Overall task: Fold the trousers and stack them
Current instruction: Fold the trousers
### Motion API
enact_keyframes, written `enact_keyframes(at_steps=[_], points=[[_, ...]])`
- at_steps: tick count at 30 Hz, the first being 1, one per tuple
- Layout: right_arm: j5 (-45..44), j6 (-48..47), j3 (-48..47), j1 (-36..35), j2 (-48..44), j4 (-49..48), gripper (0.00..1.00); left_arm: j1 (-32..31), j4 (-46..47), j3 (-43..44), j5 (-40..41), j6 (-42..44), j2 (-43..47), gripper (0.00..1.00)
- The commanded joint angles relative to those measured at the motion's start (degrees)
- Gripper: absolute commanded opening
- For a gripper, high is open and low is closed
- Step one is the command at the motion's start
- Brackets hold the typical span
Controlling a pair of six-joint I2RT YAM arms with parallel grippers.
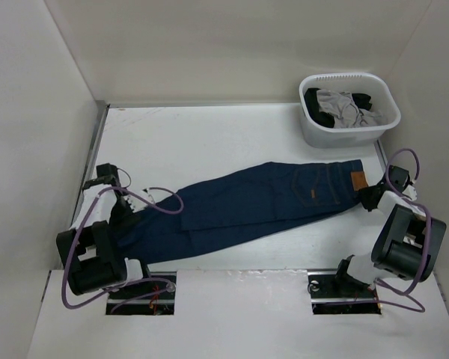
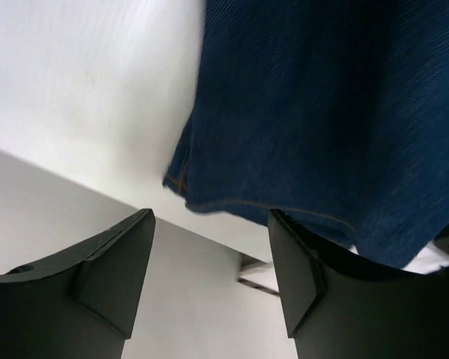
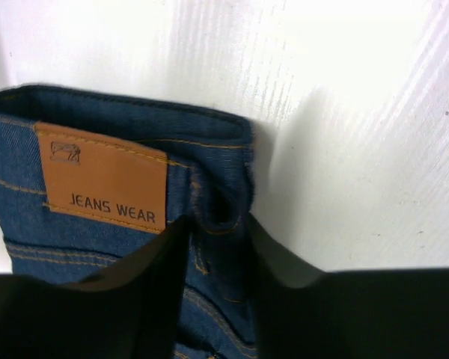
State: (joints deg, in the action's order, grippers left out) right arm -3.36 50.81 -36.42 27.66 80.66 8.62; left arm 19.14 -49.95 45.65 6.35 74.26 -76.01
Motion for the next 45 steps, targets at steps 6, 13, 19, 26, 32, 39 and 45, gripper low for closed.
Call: enact_keyframes(at_steps=[6,13,19,26,32,39,45], points=[[0.02,0.96,-0.41,2.35,-1.02,-1.94,0.00,-5.37,-2.51,1.10,7.36,11.09,-4.22,0.57],[-19.45,-3.24,-0.92,2.28,-16.66,9.99,0.09,-4.59,-7.61,8.40,5.96,2.31,-8.81,0.55],[-25.64,-13.37,-2.51,-7.56,-15.98,10.45,1.00,-4.59,-9.19,9.98,4.81,3.17,-9.86,0.57],[-28.63,-14.67,-2.95,-18.11,-19.04,10.10,1.00,-8.36,-13.67,15.68,8.50,7.30,-13.98,0.57],[-32.77,-19.08,-1.72,-30.85,-28.44,8.69,1.00,-7.84,-14.65,33.17,-3.51,-15.82,-18.29,0.64],[-32.68,-15.30,-0.31,-37.89,-32.50,9.22,1.00,0.23,-2.10,19.69,-15.14,-71.92,-11.64,0.59],[-32.86,-15.91,-2.86,-41.67,-31.71,10.89,1.00,6.57,6.26,9.11,-9.18,-88.92,-7.14,0.61]])
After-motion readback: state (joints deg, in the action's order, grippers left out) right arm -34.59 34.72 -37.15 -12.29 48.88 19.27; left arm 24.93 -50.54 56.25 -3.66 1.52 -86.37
